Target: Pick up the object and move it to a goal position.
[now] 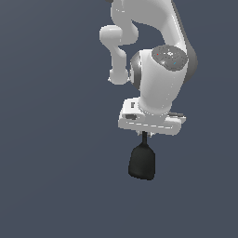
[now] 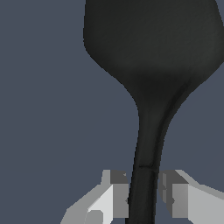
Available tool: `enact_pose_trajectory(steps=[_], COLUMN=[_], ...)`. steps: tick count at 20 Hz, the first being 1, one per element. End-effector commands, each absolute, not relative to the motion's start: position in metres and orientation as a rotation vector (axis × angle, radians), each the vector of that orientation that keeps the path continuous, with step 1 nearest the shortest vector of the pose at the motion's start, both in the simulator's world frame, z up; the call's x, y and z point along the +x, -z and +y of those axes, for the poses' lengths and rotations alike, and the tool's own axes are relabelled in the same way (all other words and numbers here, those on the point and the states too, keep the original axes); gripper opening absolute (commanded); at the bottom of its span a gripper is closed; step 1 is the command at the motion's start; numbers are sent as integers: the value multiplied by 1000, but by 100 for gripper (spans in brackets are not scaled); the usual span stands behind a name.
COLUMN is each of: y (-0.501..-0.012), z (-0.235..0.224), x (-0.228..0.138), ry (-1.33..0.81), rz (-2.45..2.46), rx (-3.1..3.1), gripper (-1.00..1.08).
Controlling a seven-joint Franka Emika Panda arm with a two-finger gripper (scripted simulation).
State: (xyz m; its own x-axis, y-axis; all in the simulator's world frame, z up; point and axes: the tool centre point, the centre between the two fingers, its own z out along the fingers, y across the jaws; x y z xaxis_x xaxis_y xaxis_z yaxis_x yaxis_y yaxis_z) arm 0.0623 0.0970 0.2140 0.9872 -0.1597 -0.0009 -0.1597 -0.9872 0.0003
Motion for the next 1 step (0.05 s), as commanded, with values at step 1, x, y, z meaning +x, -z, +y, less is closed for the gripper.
enact_pose_trajectory(steps=[1], y=[-215], z=[97], x=[63], ry=[0], rz=[-253], rx=[3131], gripper=[-100])
